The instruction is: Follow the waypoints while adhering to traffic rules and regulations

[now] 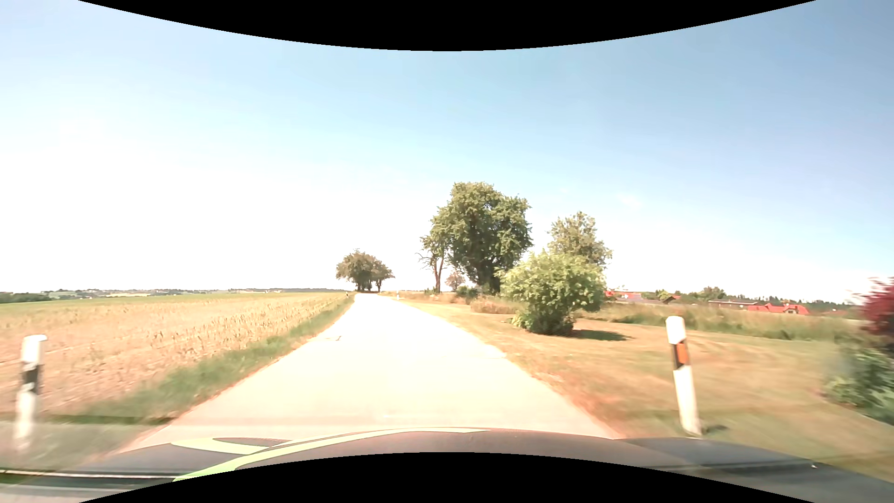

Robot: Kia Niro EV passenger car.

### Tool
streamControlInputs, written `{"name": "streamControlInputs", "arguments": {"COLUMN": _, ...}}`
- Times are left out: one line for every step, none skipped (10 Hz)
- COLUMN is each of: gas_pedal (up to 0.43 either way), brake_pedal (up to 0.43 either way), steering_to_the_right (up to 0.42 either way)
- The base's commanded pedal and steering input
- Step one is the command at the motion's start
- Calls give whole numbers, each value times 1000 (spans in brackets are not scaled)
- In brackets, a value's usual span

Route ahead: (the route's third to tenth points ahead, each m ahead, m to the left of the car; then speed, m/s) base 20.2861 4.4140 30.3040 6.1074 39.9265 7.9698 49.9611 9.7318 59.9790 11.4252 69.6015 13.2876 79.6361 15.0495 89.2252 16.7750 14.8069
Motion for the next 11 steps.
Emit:
{"name": "streamControlInputs", "arguments": {"gas_pedal": 240, "brake_pedal": 0, "steering_to_the_right": -62}}
{"name": "streamControlInputs", "arguments": {"gas_pedal": 240, "brake_pedal": 0, "steering_to_the_right": -59}}
{"name": "streamControlInputs", "arguments": {"gas_pedal": 240, "brake_pedal": 0, "steering_to_the_right": -56}}
{"name": "streamControlInputs", "arguments": {"gas_pedal": 240, "brake_pedal": 0, "steering_to_the_right": -53}}
{"name": "streamControlInputs", "arguments": {"gas_pedal": 240, "brake_pedal": 0, "steering_to_the_right": -51}}
{"name": "streamControlInputs", "arguments": {"gas_pedal": 240, "brake_pedal": 0, "steering_to_the_right": -48}}
{"name": "streamControlInputs", "arguments": {"gas_pedal": 240, "brake_pedal": 0, "steering_to_the_right": -39}}
{"name": "streamControlInputs", "arguments": {"gas_pedal": 240, "brake_pedal": 0, "steering_to_the_right": -34}}
{"name": "streamControlInputs", "arguments": {"gas_pedal": 240, "brake_pedal": 0, "steering_to_the_right": -32}}
{"name": "streamControlInputs", "arguments": {"gas_pedal": 240, "brake_pedal": 0, "steering_to_the_right": -31}}
{"name": "streamControlInputs", "arguments": {"gas_pedal": 240, "brake_pedal": 0, "steering_to_the_right": -30}}
